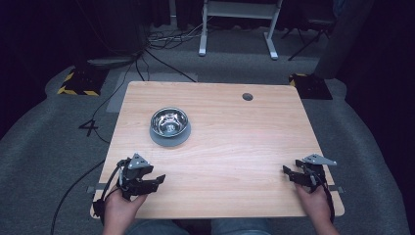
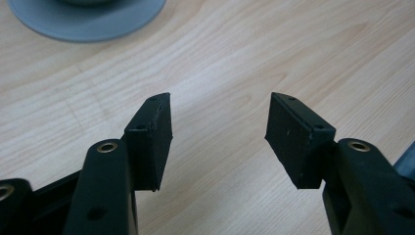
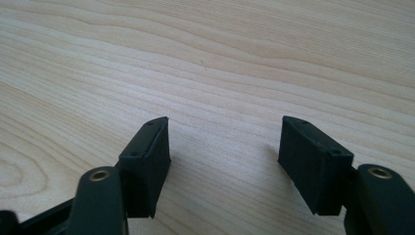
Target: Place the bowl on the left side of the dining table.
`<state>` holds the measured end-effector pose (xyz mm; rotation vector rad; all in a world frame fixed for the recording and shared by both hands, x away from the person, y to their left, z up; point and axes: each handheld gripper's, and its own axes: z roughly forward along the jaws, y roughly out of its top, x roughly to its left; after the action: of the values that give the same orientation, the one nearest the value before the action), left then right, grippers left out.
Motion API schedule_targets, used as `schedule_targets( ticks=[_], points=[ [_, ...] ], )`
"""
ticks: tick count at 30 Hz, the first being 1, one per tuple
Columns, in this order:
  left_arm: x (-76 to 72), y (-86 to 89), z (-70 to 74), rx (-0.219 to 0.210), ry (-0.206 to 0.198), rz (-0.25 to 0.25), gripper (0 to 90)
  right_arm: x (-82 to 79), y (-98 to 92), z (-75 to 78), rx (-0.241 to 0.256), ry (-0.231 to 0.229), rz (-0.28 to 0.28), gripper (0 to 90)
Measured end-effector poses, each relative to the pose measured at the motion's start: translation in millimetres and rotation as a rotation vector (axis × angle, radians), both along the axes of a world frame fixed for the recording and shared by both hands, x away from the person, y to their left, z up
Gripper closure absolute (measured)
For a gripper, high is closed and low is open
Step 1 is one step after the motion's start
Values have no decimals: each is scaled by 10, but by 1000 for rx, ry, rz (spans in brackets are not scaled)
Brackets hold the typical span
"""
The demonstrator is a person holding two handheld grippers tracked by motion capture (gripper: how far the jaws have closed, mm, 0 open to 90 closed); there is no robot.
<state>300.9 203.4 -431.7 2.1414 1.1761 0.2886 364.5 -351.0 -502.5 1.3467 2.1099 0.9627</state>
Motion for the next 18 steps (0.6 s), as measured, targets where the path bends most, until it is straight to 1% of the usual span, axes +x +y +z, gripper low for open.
schedule_targets(
  ticks=[3,5,6,9,11,12,13,14,17,18],
  points=[
    [41,-42,-79,21,40,-16,423,2,-1,-1,0,-2,3,363],
    [56,-79,-127,38,52,-21,423,0,0,0,0,0,0,363],
    [63,-99,-154,36,67,-27,423,0,0,0,0,0,0,363],
    [95,-134,-220,70,87,-43,422,1,0,-1,0,-1,2,363],
    [116,-150,-262,66,109,-49,420,1,0,0,0,-1,1,363],
    [129,-157,-286,73,118,-48,419,0,0,0,0,0,0,363],
    [136,-159,-298,84,118,-52,418,0,0,0,0,1,0,363],
    [141,-170,-316,91,117,-42,419,0,0,0,0,0,0,363],
    [154,-200,-367,95,134,-59,417,0,0,0,0,0,0,363],
    [154,-208,-377,111,128,-56,417,1,0,0,0,-1,1,363]
  ],
)
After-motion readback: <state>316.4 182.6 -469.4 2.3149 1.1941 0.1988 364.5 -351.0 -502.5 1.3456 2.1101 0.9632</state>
